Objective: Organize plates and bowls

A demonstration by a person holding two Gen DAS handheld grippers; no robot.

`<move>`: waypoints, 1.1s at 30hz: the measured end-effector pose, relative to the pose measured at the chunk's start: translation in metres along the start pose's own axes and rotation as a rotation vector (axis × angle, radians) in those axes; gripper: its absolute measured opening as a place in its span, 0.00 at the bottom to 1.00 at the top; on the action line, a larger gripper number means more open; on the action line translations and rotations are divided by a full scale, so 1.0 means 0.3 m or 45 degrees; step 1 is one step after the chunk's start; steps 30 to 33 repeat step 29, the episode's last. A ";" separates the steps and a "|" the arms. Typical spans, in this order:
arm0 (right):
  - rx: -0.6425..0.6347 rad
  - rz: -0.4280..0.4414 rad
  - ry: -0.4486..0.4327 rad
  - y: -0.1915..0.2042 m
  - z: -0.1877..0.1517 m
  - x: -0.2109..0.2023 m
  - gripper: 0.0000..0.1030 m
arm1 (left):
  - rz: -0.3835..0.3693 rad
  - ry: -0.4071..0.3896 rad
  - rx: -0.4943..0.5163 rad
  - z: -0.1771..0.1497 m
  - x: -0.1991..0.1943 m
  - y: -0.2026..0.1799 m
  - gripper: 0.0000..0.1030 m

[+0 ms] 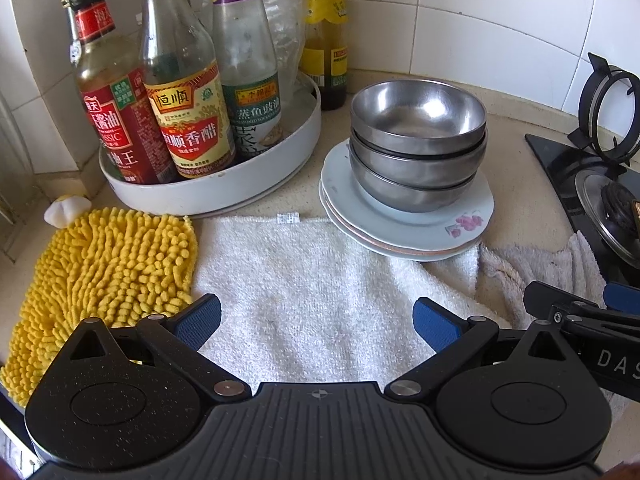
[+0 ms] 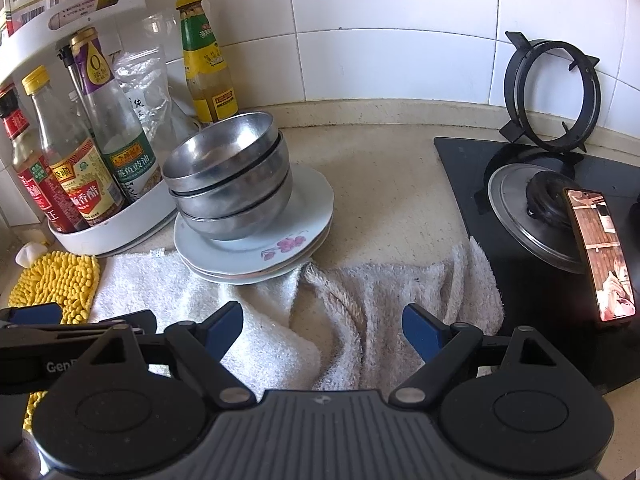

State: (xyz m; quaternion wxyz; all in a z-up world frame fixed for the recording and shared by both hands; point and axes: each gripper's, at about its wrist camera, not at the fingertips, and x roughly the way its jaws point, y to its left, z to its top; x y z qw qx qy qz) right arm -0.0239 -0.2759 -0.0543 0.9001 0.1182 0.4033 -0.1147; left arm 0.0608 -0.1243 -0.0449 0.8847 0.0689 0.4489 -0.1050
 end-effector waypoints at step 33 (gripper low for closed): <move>0.044 -0.004 0.000 -0.018 -0.002 0.010 1.00 | -0.079 0.012 0.015 0.007 0.031 0.025 1.00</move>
